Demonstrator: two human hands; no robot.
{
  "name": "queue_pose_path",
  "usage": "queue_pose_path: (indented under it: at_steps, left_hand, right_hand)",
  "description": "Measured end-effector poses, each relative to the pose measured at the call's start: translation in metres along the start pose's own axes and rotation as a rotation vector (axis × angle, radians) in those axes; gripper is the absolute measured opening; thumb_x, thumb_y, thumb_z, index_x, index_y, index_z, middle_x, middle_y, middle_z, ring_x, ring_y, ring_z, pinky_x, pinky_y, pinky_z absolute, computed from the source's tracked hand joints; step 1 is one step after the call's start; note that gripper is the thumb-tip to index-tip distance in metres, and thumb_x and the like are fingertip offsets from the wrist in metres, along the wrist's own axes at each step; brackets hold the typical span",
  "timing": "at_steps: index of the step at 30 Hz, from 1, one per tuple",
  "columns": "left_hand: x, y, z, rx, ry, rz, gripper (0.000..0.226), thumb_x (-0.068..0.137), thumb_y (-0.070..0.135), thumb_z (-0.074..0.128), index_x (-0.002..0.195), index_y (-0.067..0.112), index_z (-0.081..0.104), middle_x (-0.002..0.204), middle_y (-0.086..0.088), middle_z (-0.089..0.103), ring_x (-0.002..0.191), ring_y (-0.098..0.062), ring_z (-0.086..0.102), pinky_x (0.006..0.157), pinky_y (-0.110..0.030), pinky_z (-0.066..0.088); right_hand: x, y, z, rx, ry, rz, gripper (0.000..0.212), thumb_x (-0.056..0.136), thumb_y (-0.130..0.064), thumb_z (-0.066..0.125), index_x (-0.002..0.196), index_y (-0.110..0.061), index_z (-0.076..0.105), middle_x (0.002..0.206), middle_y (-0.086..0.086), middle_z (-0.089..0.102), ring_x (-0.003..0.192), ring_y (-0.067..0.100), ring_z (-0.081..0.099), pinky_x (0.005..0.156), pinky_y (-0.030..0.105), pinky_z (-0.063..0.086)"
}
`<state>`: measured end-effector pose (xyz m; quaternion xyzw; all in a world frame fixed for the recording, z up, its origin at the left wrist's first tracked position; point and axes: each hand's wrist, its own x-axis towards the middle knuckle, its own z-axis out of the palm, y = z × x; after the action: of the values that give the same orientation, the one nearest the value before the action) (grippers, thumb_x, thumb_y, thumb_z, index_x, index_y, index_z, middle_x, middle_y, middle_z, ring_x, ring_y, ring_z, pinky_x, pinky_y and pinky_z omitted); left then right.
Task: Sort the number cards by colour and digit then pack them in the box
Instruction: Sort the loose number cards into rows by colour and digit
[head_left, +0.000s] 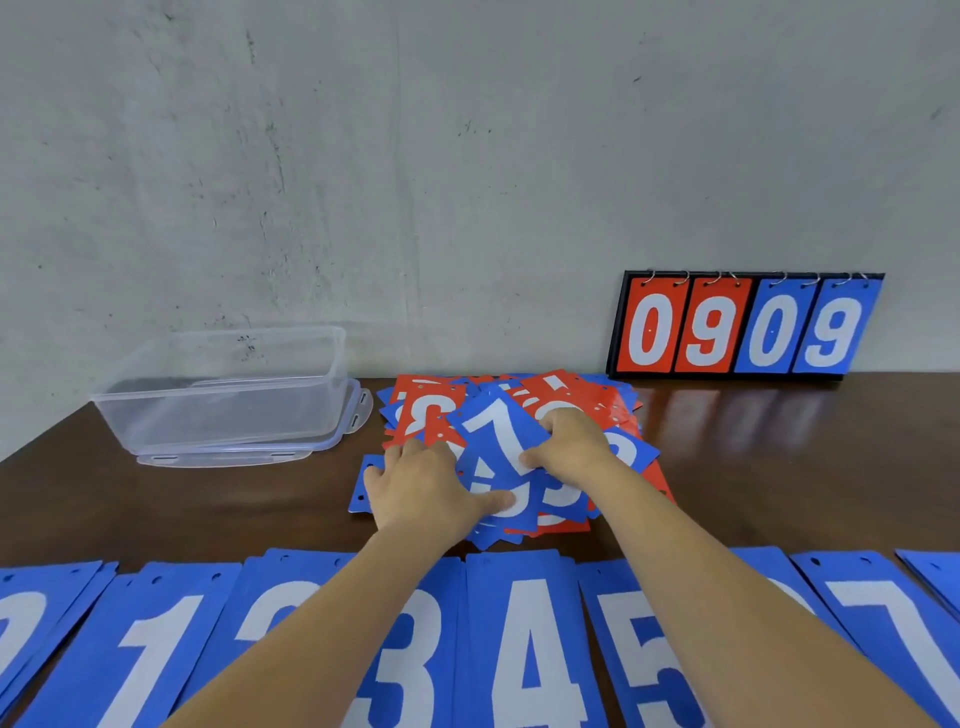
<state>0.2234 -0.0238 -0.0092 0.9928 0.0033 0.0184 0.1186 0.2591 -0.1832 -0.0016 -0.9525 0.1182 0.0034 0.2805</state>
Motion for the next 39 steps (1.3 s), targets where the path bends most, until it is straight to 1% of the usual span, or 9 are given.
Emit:
queue_pose_path:
  at_steps: [6, 8, 13, 16, 20, 24, 27, 31, 39]
  left_hand:
    - [0.01, 0.004, 0.002, -0.252, -0.008, -0.11, 0.048, 0.069, 0.059, 0.075, 0.094, 0.02, 0.06, 0.093, -0.002, 0.063, 0.104, -0.023, 0.057, 0.097, -0.044, 0.039]
    - [0.013, 0.002, 0.002, -0.357, -0.026, -0.105, 0.034, 0.075, 0.047, 0.076, 0.078, 0.022, 0.055, 0.075, 0.003, 0.06, 0.086, -0.018, 0.06, 0.092, -0.041, 0.043]
    - [0.013, -0.007, -0.001, -0.45, 0.066, -0.091, 0.047, 0.085, 0.029, 0.071, 0.063, 0.016, 0.032, 0.06, 0.0, 0.032, 0.052, -0.013, 0.032, 0.05, -0.025, 0.027]
    - [0.009, -0.012, -0.004, -0.469, 0.147, -0.114, 0.036, 0.092, 0.025, 0.06, 0.067, 0.014, 0.037, 0.064, -0.001, 0.041, 0.056, -0.014, 0.04, 0.049, -0.024, 0.031]
    - [0.0, -0.017, -0.015, -0.541, 0.176, -0.103, 0.019, 0.097, 0.027, 0.051, 0.088, 0.011, 0.056, 0.085, -0.006, 0.059, 0.079, -0.023, 0.06, 0.072, -0.036, 0.052]
    - [-0.013, -0.018, -0.033, -0.718, 0.208, -0.08, 0.029, 0.097, 0.017, 0.05, 0.069, 0.007, 0.045, 0.061, -0.002, 0.042, 0.057, -0.017, 0.041, 0.05, -0.023, 0.029]
    - [-0.033, -0.017, -0.052, -0.802, 0.217, -0.061, 0.033, 0.095, 0.01, 0.051, 0.063, 0.012, 0.043, 0.06, 0.003, 0.044, 0.056, -0.009, 0.044, 0.049, -0.022, 0.032]
    - [-0.058, -0.014, -0.066, -0.976, 0.17, -0.078, 0.013, 0.091, 0.003, 0.056, 0.095, 0.015, 0.057, 0.093, -0.003, 0.062, 0.084, -0.021, 0.061, 0.065, -0.028, 0.049]
    - [-0.105, 0.007, -0.057, -1.066, -0.122, -0.082, 0.014, 0.087, 0.008, 0.066, 0.081, 0.007, 0.054, 0.087, -0.009, 0.064, 0.07, -0.019, 0.058, 0.058, -0.025, 0.046]
  right_hand:
    - [-0.003, 0.017, -0.008, 0.372, 0.065, 0.015, 0.023, 0.085, -0.006, 0.066, 0.071, -0.003, 0.049, 0.071, 0.017, 0.048, 0.065, 0.018, 0.048, 0.057, 0.029, 0.039]
    - [-0.01, 0.021, -0.015, 0.525, 0.091, 0.033, 0.016, 0.087, -0.004, 0.065, 0.076, -0.007, 0.054, 0.078, 0.008, 0.058, 0.076, 0.021, 0.057, 0.062, 0.029, 0.047]
    - [-0.021, 0.031, -0.035, 0.627, 0.163, 0.041, 0.012, 0.09, -0.009, 0.065, 0.099, -0.008, 0.058, 0.102, 0.006, 0.062, 0.096, 0.022, 0.062, 0.08, 0.037, 0.056]
    - [-0.033, 0.032, -0.047, 0.662, 0.172, 0.031, 0.014, 0.09, -0.009, 0.065, 0.1, -0.011, 0.056, 0.103, 0.004, 0.059, 0.093, 0.018, 0.061, 0.066, 0.026, 0.052]
    - [-0.048, 0.028, -0.058, 0.642, 0.187, 0.012, 0.016, 0.09, -0.014, 0.066, 0.101, -0.01, 0.057, 0.103, 0.003, 0.06, 0.089, 0.016, 0.06, 0.065, 0.024, 0.05]
    - [-0.063, 0.021, -0.069, 0.586, 0.181, -0.015, 0.019, 0.089, -0.015, 0.068, 0.104, -0.008, 0.058, 0.108, 0.006, 0.063, 0.091, 0.018, 0.061, 0.066, 0.026, 0.051]
    - [-0.075, 0.015, -0.076, 0.562, 0.169, -0.025, 0.023, 0.088, -0.014, 0.069, 0.107, -0.006, 0.059, 0.108, 0.009, 0.065, 0.091, 0.021, 0.063, 0.072, 0.03, 0.052]
    - [-0.093, 0.015, -0.085, 0.555, 0.168, -0.063, 0.023, 0.088, -0.012, 0.069, 0.107, -0.005, 0.059, 0.104, 0.007, 0.061, 0.09, 0.021, 0.061, 0.067, 0.026, 0.052]
    - [-0.13, 0.059, -0.104, 0.636, 0.191, -0.006, 0.011, 0.088, -0.008, 0.065, 0.094, -0.005, 0.057, 0.083, 0.001, 0.058, 0.07, 0.013, 0.054, 0.051, 0.022, 0.041]
